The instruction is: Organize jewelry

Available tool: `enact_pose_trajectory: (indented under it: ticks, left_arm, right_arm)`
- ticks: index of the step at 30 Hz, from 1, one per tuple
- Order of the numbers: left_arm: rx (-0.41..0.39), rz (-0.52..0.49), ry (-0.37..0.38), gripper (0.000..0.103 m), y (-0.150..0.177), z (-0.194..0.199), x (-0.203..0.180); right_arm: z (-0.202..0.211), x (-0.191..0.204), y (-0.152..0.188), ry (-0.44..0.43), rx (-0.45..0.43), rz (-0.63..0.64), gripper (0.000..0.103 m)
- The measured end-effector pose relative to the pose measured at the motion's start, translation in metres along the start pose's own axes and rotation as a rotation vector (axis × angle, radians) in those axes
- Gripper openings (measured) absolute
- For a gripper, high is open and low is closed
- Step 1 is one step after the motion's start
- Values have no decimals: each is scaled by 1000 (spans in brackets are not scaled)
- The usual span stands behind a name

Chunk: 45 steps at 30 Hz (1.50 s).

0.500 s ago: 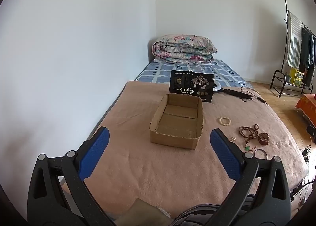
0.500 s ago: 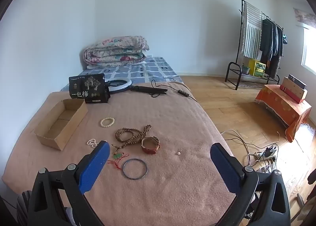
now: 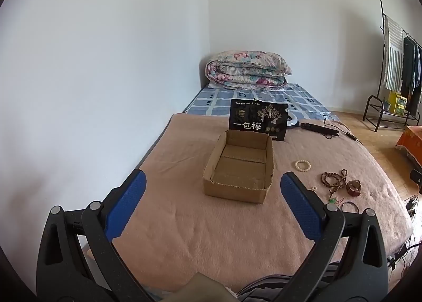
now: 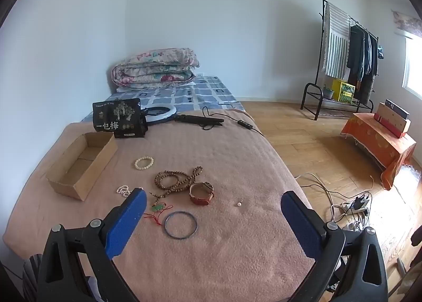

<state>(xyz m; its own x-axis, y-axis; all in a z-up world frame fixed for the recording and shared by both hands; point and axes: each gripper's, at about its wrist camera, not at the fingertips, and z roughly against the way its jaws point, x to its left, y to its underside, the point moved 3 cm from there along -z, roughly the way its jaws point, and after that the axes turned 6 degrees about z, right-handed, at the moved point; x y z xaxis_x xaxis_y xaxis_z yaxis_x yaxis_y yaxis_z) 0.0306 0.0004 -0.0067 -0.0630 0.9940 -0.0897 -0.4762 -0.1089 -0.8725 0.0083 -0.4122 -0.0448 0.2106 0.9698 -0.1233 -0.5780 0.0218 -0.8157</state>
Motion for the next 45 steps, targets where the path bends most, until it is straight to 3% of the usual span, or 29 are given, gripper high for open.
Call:
enact_pose_trajectory:
  ticks: [45]
  left_arm:
    - [-26, -7, -5, 103, -1, 12, 4]
  right_arm:
    - [1, 6, 1, -1, 2, 4, 103]
